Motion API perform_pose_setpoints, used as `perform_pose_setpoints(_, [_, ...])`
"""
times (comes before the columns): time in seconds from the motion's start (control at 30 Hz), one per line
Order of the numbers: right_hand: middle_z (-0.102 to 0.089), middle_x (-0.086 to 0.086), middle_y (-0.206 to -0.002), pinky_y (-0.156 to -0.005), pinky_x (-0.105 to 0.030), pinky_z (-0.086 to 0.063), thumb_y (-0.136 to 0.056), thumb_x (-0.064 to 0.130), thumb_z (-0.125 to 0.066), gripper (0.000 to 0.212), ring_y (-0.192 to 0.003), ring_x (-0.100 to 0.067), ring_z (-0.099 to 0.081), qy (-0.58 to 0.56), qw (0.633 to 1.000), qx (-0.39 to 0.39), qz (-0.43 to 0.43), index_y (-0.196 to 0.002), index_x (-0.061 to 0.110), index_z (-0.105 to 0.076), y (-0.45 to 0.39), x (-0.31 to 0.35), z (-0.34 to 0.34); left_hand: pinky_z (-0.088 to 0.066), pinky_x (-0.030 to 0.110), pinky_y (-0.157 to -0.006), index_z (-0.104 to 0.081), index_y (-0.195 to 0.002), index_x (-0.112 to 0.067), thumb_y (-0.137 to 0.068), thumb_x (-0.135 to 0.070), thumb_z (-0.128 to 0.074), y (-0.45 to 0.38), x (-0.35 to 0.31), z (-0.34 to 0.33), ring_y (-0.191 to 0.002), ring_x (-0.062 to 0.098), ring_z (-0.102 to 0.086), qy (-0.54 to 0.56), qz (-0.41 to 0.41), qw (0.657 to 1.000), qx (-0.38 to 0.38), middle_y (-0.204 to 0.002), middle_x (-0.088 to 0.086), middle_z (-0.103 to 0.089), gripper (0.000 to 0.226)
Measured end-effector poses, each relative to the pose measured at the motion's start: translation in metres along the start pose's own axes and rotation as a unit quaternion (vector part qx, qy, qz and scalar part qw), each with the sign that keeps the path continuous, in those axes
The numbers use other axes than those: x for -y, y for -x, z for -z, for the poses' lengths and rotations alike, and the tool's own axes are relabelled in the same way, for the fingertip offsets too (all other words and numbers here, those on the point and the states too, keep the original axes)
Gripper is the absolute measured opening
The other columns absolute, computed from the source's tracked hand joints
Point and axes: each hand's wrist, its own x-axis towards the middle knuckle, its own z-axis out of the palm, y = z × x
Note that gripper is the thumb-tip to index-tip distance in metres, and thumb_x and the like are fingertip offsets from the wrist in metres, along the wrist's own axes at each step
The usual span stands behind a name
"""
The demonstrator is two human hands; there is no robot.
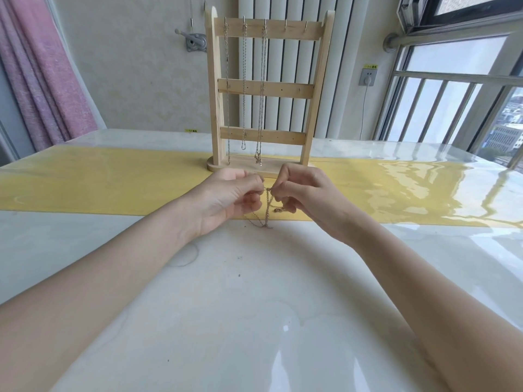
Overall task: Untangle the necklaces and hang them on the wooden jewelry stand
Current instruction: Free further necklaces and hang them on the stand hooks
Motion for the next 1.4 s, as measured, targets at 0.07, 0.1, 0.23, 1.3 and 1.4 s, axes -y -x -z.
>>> perform_pose_setpoints(0.07, [-0.048,-0.005,-0.065,-0.056,-0.024,-0.034,-0.084,-0.006,-0.053,0.018,-0.062,-0.015,-0.041,-0.039,0.999,0.012,-0.012,-0.071,0.006,-0.050,0.0002,-0.0006,0.0006,-0.049,0.015,-0.054,-0.061,-0.080,-0.008,-0.088,0.002,-0.055,0.0013,0.0007,-0.0009,-0.049,0.004,-0.047,-0.101,-0.033,0.994,-0.002,-0.064,0.001,-0.049,0.014])
perform_pose_setpoints(0.1, [-0.047,-0.005,-0.063,-0.055,-0.024,-0.033,-0.084,-0.007,-0.052,0.021,-0.062,-0.015,-0.041,-0.048,0.999,0.015,-0.015,-0.069,0.007,-0.049,0.0001,-0.0012,0.0010,-0.049,0.015,-0.055,-0.063,-0.080,-0.008,-0.088,0.002,-0.055,0.0017,0.0005,-0.0012,-0.049,0.002,-0.048,-0.134,-0.045,0.990,-0.001,-0.062,0.000,-0.050,0.015])
perform_pose_setpoints(0.23, [-0.048,-0.002,-0.062,-0.055,-0.022,-0.034,-0.085,-0.007,-0.051,0.025,-0.060,-0.013,-0.041,-0.041,0.999,0.007,-0.010,-0.066,0.008,-0.047,-0.0006,-0.0030,0.0008,-0.052,0.015,-0.056,-0.067,-0.076,-0.007,-0.087,0.002,-0.057,0.0031,-0.0015,0.0000,-0.048,0.002,-0.048,-0.172,-0.046,0.984,0.005,-0.055,-0.003,-0.050,0.018])
perform_pose_setpoints(1.3, [-0.059,0.000,-0.068,-0.058,-0.020,-0.040,-0.089,0.004,-0.059,0.018,-0.056,-0.007,-0.047,0.075,0.997,-0.008,-0.006,-0.071,0.008,-0.061,-0.0002,-0.0007,0.0014,-0.047,0.015,-0.052,-0.065,-0.071,-0.009,-0.084,-0.007,-0.064,0.0027,-0.0029,0.0058,-0.050,0.004,-0.055,-0.183,-0.069,0.980,-0.028,-0.054,-0.005,-0.060,0.014])
perform_pose_setpoints(1.4, [-0.066,-0.006,-0.080,-0.060,-0.024,-0.043,-0.091,0.010,-0.061,0.016,-0.067,-0.012,-0.048,-0.002,1.000,-0.031,-0.001,-0.079,0.005,-0.071,-0.0015,-0.0048,0.0036,-0.048,0.014,-0.052,-0.065,-0.074,-0.009,-0.086,-0.007,-0.063,0.0025,-0.0034,0.0068,-0.052,0.004,-0.057,-0.131,-0.044,0.990,-0.020,-0.057,-0.005,-0.061,0.013])
